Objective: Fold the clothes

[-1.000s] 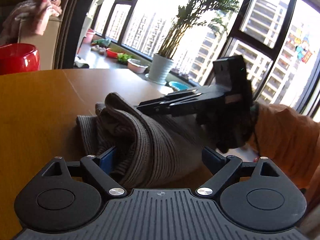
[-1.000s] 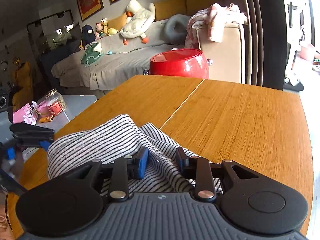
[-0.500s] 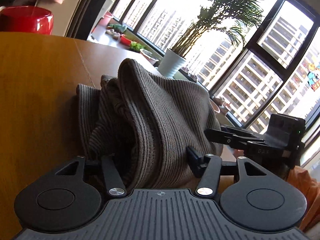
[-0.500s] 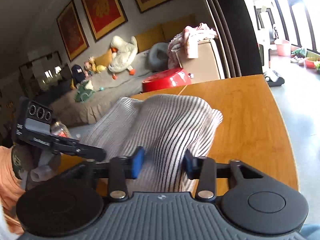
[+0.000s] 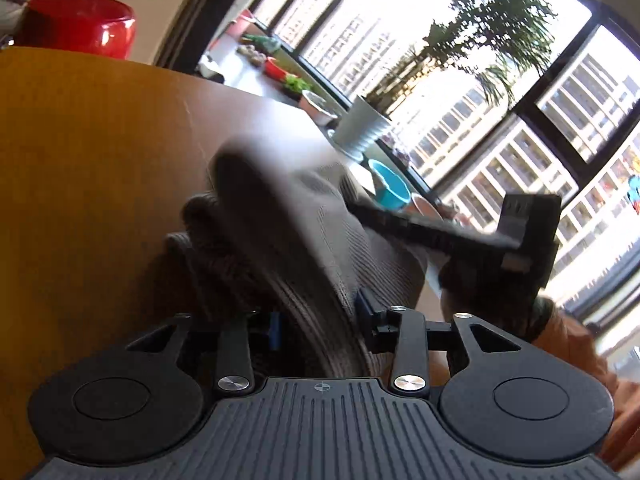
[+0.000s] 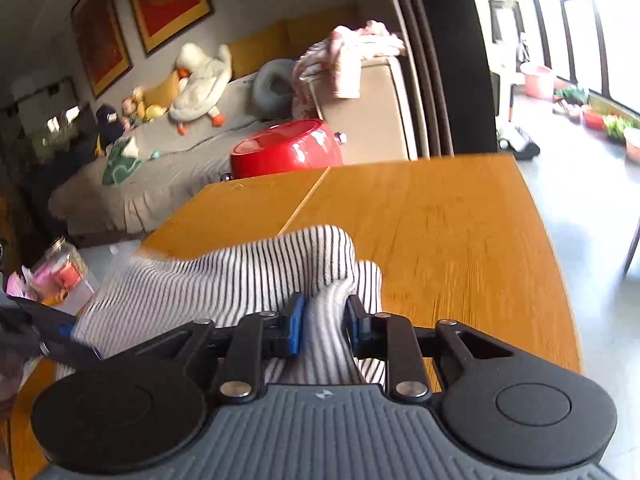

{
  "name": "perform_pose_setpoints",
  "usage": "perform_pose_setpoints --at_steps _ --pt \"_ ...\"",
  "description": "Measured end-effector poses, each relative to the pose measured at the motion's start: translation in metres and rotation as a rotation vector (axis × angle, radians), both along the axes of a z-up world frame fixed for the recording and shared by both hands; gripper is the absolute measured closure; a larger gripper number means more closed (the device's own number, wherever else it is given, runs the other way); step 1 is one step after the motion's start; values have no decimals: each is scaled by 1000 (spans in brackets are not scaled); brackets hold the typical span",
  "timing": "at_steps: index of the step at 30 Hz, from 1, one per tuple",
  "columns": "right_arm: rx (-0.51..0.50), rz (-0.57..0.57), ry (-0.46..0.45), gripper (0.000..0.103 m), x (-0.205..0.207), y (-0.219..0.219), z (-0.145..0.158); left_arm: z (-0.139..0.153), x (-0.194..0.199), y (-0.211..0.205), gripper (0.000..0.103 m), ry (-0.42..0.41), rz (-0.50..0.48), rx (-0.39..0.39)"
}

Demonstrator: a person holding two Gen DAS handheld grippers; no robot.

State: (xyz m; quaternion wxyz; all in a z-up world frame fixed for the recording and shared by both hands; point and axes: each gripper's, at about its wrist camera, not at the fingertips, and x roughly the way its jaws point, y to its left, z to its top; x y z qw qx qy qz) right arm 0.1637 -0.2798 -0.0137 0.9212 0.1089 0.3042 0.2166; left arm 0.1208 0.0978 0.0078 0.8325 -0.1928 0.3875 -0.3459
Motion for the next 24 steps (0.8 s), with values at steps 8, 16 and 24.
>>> perform_pose_setpoints --at_steps 8,16,24 --pt "-18 -68 -31 75 -12 1 -5 71 -42 -5 47 -363 70 83" --pt "-44 -137 -56 45 -24 -2 -8 14 6 -62 48 -229 -22 143" --pt "-39 -106 -195 0 -61 -10 30 -4 23 -58 49 -186 12 118"
